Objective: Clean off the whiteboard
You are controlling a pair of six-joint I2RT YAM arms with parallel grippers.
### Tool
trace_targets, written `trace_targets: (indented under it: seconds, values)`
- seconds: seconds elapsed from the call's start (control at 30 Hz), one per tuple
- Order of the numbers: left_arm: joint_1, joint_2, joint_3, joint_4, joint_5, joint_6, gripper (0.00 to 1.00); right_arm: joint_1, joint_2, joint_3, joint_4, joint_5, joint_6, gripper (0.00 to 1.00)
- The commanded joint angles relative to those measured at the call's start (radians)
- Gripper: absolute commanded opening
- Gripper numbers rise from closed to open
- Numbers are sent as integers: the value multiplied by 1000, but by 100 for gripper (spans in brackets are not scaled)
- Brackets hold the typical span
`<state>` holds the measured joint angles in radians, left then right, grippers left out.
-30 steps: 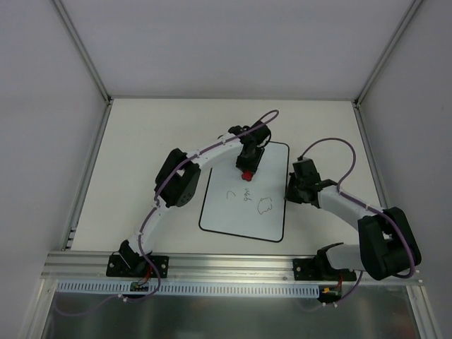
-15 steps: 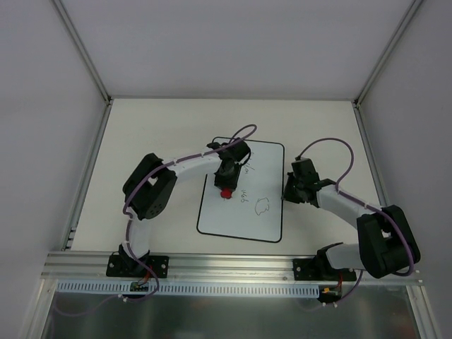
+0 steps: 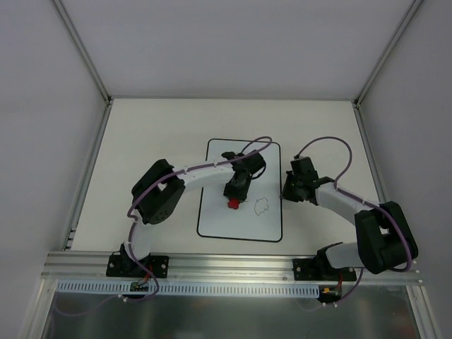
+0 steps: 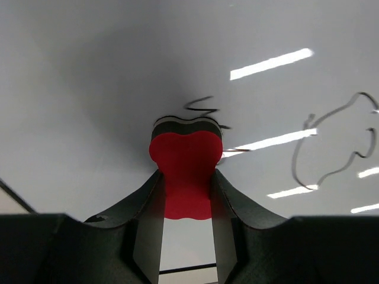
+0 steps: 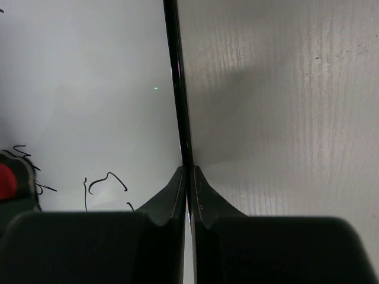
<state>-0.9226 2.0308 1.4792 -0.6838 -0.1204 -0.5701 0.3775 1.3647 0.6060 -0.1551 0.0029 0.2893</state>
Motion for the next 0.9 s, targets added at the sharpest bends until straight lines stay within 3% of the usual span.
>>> trace_targets:
  seconds: [0.0,0.13,0.27,0.43,0.63,0.87]
  values:
    - [-85,134,62,-28,120,-56,0,15,51,-3,17,8,27,0]
    - [-84,120,49,-28,127,-70,0,20,53,-11,25,8,42,0]
    - [-12,60,-104,-26,59,-100,0,20,42,-23,32,9,53,0]
    - [132,11,-166,-28,16,-85,0,20,37,-29,39,9,59,0]
    - [169,48,-34,-51,-9,-33,0,20,30,-31,40,11,59,0]
    - [88,187,165,-97,40,55,0,23,34,-28,40,8,62,0]
